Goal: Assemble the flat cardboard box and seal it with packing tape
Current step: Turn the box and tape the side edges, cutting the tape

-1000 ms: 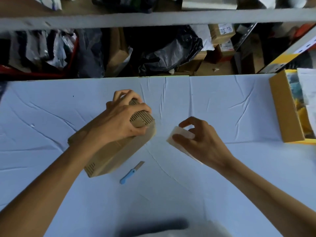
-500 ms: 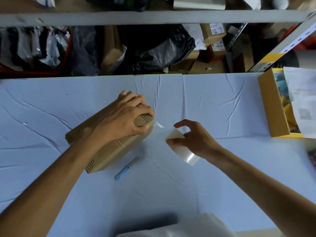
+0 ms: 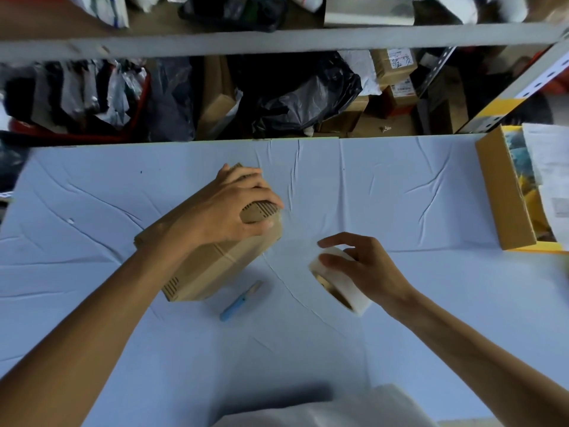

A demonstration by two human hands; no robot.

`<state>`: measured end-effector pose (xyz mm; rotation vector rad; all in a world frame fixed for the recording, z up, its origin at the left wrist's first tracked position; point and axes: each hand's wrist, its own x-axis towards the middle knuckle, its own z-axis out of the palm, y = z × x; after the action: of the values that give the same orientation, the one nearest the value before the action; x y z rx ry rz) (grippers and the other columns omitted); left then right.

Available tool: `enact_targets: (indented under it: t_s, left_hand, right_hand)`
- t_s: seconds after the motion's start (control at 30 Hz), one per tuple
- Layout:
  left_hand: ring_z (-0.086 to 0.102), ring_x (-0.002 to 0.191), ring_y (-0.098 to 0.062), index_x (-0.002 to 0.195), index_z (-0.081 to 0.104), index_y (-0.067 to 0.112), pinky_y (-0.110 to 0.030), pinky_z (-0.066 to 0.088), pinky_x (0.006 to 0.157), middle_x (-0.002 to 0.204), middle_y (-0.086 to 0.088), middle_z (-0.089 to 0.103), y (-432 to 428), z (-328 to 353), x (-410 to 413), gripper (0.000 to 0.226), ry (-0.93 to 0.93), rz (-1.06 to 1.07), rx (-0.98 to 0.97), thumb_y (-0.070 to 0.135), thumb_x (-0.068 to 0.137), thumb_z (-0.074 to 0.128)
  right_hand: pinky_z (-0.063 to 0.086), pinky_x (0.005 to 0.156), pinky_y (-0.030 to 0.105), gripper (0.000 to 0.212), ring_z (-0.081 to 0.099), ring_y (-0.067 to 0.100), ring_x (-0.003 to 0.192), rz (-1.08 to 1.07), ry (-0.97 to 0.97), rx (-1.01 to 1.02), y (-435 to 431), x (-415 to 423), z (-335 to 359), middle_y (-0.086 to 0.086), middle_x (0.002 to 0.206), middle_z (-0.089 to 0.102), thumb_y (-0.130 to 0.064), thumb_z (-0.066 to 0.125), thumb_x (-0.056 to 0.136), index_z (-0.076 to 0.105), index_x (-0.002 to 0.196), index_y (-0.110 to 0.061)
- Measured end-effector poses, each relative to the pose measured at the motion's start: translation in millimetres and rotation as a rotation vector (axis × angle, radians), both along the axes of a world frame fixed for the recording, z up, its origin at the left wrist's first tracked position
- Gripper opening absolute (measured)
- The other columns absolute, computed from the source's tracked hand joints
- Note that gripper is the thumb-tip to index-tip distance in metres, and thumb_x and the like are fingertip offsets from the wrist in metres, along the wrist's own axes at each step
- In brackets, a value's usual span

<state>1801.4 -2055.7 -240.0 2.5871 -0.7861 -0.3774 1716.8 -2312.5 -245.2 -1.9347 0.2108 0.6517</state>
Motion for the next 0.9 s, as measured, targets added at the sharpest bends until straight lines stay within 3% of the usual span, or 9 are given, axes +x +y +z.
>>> enact_targets:
  t_s: [0.1, 0.23, 0.43, 0.6, 0.77, 0.9]
  left_hand:
    - [0.02, 0.136, -0.001, 0.11, 0.065, 0.041, -0.032, 0.009, 0.114, 0.116, 0.026, 0.053, -4, 2, 2, 0.037, 0.093, 0.074, -0.07, 0.06, 0.088, 0.042]
    - [0.032, 0.125, -0.006, 0.097, 0.073, 0.033, -0.037, 0.024, 0.109, 0.107, 0.018, 0.063, -11, 4, 7, 0.02, 0.085, 0.149, -0.11, 0.041, 0.09, 0.056]
    - [0.035, 0.117, -0.009, 0.095, 0.072, 0.034, -0.038, 0.027, 0.105, 0.103, 0.013, 0.062, -13, 2, 11, 0.017, 0.097, 0.156, -0.085, 0.041, 0.089, 0.057]
    - [0.036, 0.118, -0.009, 0.097, 0.071, 0.033, -0.04, 0.026, 0.105, 0.104, 0.012, 0.06, -12, 1, 9, 0.021, 0.052, 0.141, -0.054, 0.043, 0.091, 0.054]
    - [0.038, 0.123, -0.013, 0.098, 0.072, 0.027, -0.042, 0.016, 0.111, 0.107, 0.007, 0.062, -19, -1, 2, 0.022, 0.002, 0.134, -0.046, 0.037, 0.092, 0.054]
    - [0.042, 0.119, -0.015, 0.096, 0.073, 0.028, -0.043, 0.017, 0.111, 0.104, 0.008, 0.062, -16, -1, -2, 0.019, -0.004, 0.122, -0.055, 0.033, 0.093, 0.054]
  right_hand:
    - [0.036, 0.056, 0.026, 0.01, 0.05, 0.017, 0.059, -0.023, -0.002, -0.013, 0, 0, -4, 0.019, 0.079, 0.068, -0.033, 0.069, 0.085, 0.069, 0.094, -0.035]
    - [0.037, 0.055, 0.025, 0.012, 0.052, 0.016, 0.057, -0.017, -0.034, -0.016, -1, 1, -3, 0.014, 0.074, 0.069, -0.034, 0.07, 0.084, 0.069, 0.095, -0.037]
    - [0.036, 0.049, 0.018, 0.037, 0.047, 0.012, 0.05, -0.025, -0.115, 0.007, -4, -6, 3, 0.008, 0.058, 0.06, -0.031, 0.07, 0.083, 0.058, 0.113, -0.047]
    - [0.041, 0.053, 0.013, 0.024, 0.06, 0.006, 0.059, -0.078, -0.085, -0.035, -3, -10, -1, -0.004, 0.069, 0.071, -0.035, 0.071, 0.083, 0.066, 0.105, -0.032]
    - [0.038, 0.05, 0.016, 0.031, 0.059, 0.01, 0.064, -0.06, 0.11, -0.163, 3, -1, -14, 0.0, 0.084, 0.067, -0.046, 0.077, 0.074, 0.069, 0.097, -0.026]
    - [0.049, 0.071, 0.031, 0.027, 0.066, 0.019, 0.082, -0.036, 0.086, -0.214, -1, -1, -15, -0.004, 0.092, 0.07, -0.052, 0.076, 0.071, 0.072, 0.084, -0.029]
